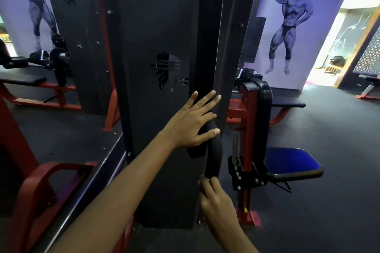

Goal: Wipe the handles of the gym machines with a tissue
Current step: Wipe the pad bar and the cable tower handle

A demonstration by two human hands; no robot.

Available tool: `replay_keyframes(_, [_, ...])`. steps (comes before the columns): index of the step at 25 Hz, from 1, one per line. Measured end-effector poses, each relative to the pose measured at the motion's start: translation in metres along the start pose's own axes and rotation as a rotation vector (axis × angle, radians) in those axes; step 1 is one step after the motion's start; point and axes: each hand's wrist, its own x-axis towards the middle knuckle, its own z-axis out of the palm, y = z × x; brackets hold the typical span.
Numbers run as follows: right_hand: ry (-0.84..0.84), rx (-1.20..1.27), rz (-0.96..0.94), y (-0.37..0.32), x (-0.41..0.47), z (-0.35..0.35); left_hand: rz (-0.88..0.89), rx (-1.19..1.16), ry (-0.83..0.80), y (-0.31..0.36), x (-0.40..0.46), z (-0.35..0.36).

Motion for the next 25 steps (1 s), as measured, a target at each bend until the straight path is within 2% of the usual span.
replay_keyframes(2, [-0.077, 0.118, 0.031, 0.000, -0.016, 0.005, -0.001, 0.011, -0.005, 0.001, 0.000, 0.000])
replay_keyframes(4, [-0.006, 0.284, 0.093, 0.007, -0.026, -0.003, -0.004, 0.017, -0.015, 0.001, -0.001, -0.001])
replay_keyframes(6, [0.146, 0.498, 0.292, 0.020, -0.025, -0.017, -0.017, 0.020, -0.028, 0.001, -0.003, -0.002])
replay_keyframes(9, [0.370, 0.848, 0.687, 0.045, -0.007, -0.038, -0.052, 0.009, -0.065, 0.005, -0.004, -0.004])
replay_keyframes(11, [0.421, 1.018, 0.811, 0.063, 0.016, -0.041, -0.076, 0.007, -0.095, 0.007, -0.005, -0.005])
replay_keyframes(17, [0.287, 1.315, 0.754, 0.095, 0.069, -0.013, -0.151, 0.041, -0.182, 0.015, -0.004, -0.015])
replay_keyframes(20, [0.181, 1.482, 0.634, 0.113, 0.089, -0.001, -0.226, 0.072, -0.217, 0.024, -0.003, -0.024])
replay_keyframes(25, [-0.058, 1.781, 0.477, 0.147, 0.102, 0.005, -0.557, 0.088, -0.222, 0.071, 0.001, -0.026])
